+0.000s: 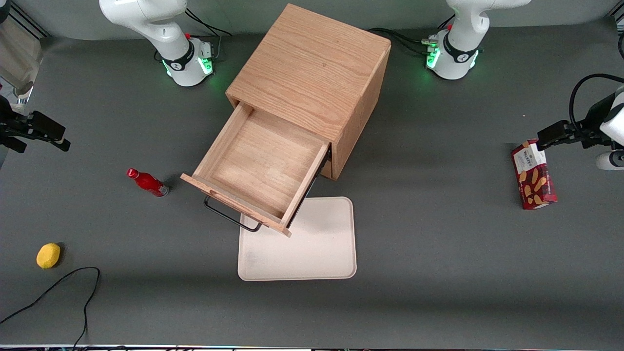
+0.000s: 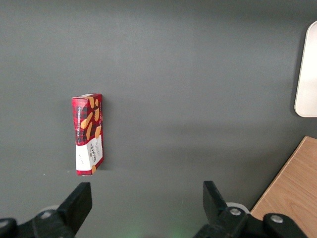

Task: Open upper drawer

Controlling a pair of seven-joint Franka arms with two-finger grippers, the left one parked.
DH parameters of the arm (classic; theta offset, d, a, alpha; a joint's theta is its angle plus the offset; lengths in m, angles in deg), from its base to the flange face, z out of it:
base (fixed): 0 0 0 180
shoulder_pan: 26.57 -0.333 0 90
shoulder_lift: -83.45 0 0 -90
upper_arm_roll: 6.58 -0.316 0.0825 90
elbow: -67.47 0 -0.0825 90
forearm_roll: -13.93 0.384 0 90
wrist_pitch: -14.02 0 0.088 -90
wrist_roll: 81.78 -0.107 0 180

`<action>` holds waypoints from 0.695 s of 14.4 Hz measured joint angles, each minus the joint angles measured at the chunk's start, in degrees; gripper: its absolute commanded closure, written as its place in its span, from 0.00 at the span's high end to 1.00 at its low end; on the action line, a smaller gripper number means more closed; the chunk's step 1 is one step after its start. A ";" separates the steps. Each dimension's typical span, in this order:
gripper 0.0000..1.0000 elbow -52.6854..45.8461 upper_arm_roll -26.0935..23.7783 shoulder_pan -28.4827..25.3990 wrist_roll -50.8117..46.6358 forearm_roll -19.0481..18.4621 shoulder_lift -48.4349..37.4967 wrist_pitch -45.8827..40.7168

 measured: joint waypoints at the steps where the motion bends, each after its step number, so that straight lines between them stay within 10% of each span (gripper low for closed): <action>1: 1.00 0.06 -0.68 0.96 0.00 0.00 0.02 0.02; 10: 1.00 0.04 -4.68 5.88 0.00 0.00 1.83 0.67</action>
